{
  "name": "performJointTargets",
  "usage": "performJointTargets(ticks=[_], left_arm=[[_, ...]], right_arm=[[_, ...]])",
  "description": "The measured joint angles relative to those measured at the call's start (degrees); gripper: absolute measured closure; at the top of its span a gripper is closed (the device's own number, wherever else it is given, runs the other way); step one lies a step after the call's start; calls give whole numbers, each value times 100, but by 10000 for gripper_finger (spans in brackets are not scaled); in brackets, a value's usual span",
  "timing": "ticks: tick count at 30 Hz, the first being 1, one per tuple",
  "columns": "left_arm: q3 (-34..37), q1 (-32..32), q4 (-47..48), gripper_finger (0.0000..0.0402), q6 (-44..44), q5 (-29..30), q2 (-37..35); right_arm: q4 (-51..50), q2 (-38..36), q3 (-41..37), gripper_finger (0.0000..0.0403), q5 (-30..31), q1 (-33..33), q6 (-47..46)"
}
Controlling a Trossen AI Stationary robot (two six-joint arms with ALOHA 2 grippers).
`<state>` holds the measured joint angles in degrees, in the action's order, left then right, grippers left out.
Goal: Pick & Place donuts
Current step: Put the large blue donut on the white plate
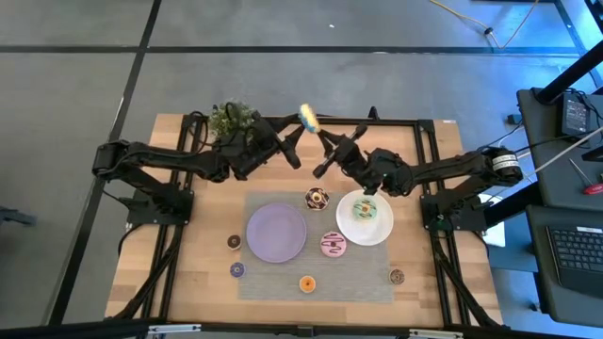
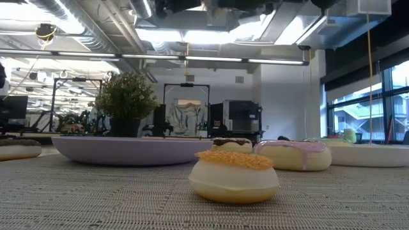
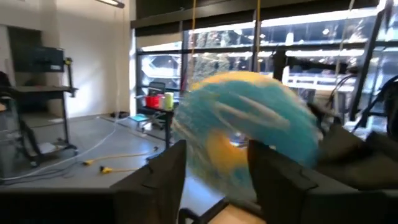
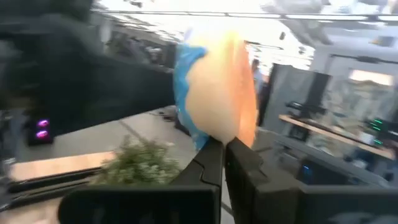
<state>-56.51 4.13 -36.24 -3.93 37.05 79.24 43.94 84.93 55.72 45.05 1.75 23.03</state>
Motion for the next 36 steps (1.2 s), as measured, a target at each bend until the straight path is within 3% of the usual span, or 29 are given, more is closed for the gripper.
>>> performJointTargets(ticks=[6, 10, 12, 15, 18, 21, 24, 26, 30, 36], left_arm=[[0, -245, 738, 187, -182, 295, -262], [0, -360, 1636, 180, -132, 321, -483], [0, -385, 2080, 181, -31, 332, -565], [0, -358, 2609, 184, 376, 331, -664], [0, -284, 2953, 186, 655, 333, -700], [0, -212, 3070, 187, 711, 333, -702], [0, -123, 3062, 184, 718, 206, -702], [0, -41, 3050, 183, 722, 77, -702], [0, 80, 3050, 184, 846, -227, -704], [0, 163, 3056, 186, 982, -754, -704]], right_arm=[[-69, -288, 2, 391, 192, 19, 16], [-904, -732, 4, 391, 451, 230, -152], [-1732, -1017, 7, 392, 577, 356, -706], [-3460, -1527, 9, 392, 463, 450, -2337], [-5121, -2004, 9, 392, -675, 369, -4124], [-6539, -2321, 9, 392, -2355, 177, -5519], [-7654, -2404, 8, 392, -4036, 95, -6264], [-8221, -2355, -2, 392, -4776, 142, -6476], [-8717, -2211, -15, 392, -5734, 324, -6637], [-7867, -2223, -814, 392, -7151, 487, -7093]])
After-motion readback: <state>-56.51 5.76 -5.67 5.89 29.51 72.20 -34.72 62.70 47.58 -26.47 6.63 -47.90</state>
